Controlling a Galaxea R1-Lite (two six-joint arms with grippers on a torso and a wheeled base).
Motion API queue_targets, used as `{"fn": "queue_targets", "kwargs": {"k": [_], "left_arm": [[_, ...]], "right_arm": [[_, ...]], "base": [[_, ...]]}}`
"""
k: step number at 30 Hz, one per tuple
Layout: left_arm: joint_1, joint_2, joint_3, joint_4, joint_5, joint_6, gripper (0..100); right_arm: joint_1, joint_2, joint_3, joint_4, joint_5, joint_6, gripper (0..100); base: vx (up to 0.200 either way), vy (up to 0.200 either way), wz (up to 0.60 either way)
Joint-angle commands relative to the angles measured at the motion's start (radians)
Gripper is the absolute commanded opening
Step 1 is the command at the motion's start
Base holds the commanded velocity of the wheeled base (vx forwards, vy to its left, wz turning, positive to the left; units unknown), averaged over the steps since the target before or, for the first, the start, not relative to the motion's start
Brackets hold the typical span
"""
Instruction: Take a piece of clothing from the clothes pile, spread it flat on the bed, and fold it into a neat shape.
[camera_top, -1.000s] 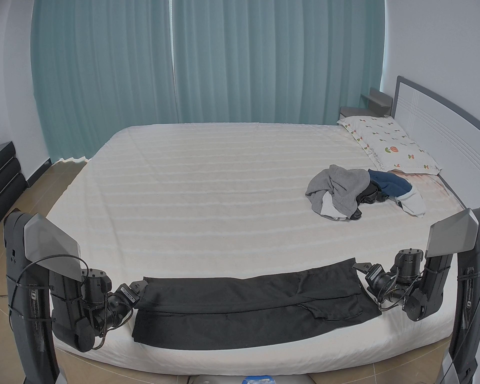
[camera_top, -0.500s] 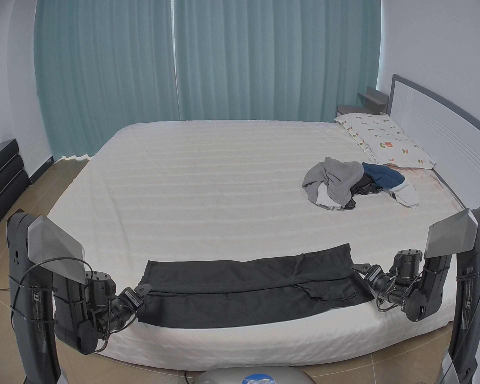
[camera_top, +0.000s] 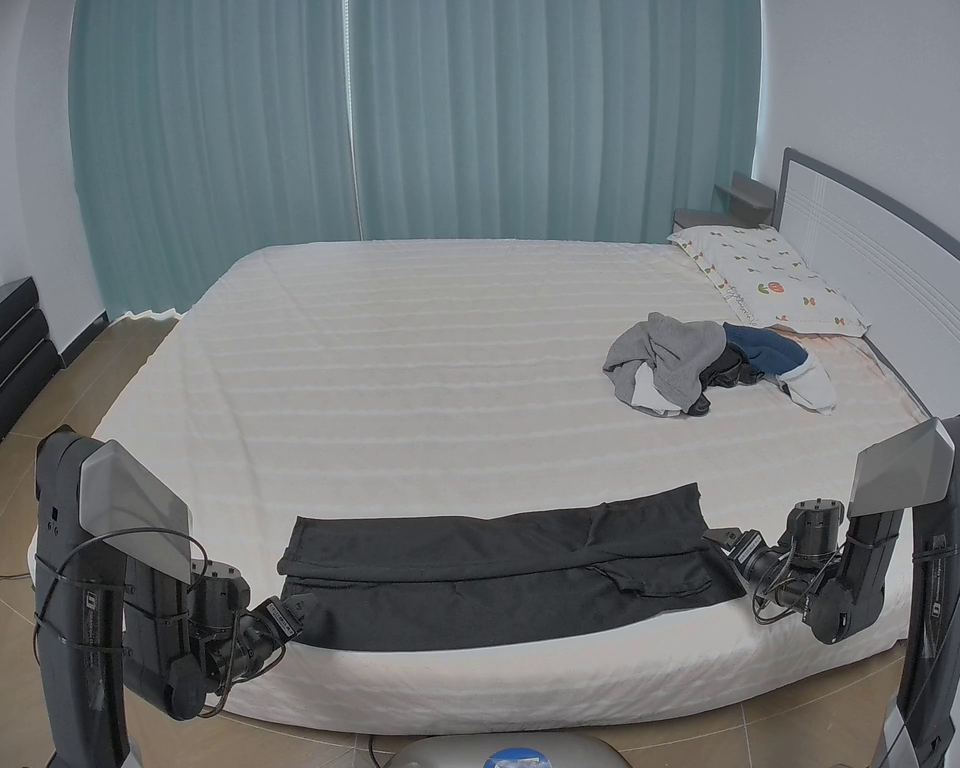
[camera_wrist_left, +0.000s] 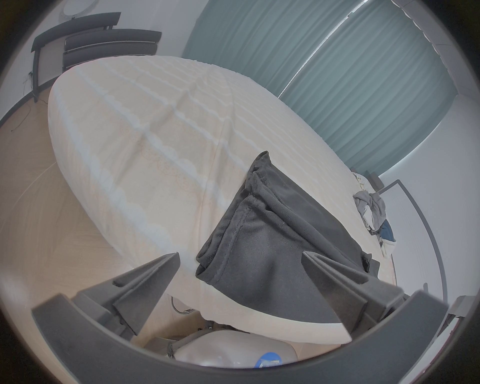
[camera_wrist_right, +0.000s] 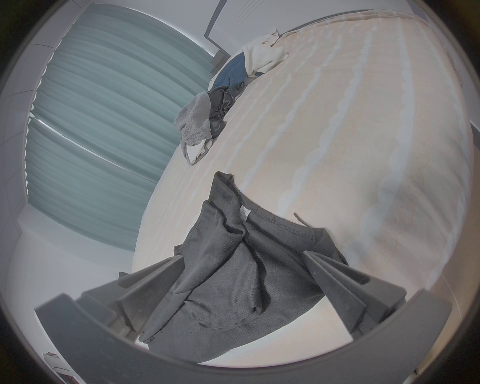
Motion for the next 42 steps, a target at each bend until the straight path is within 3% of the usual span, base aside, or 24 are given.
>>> {"fn": "queue_targets", "kwargs": {"k": [1,12,13,23,28,42], "left_arm": [[-0.005,0.023,-0.025,-0.018,0.013,0.002,100],[-0.011,0.031,-0.035,-0.018,0.019,0.023,100],[-0.011,0.031,-0.033,-0.018,0.021,0.023,0],[-0.011,0.038,-0.002,-0.018,0.068,0.051,0],[-0.002,0.052,0.036,-0.018,0.074,0.138,0],[0.001,0.055,0.044,-0.018,0.107,0.145,0]], "right_arm": [[0.0,0.002,-0.002,0.0,0.0,0.0,100],[0.002,0.002,-0.002,0.0,0.0,-0.003,100],[0.002,0.002,-0.002,0.0,0.0,-0.003,100],[0.002,0.004,0.0,0.0,0.0,-0.005,100],[0.002,0.004,0.0,0.0,0.0,-0.006,100],[0.003,0.004,0.0,0.002,-0.001,-0.006,100]], "base": [[0.0,0.0,0.0],[0.0,0.0,0.0],[0.0,0.0,0.0],[0.0,0.0,0.0],[0.0,0.0,0.0],[0.0,0.0,0.0]]}}
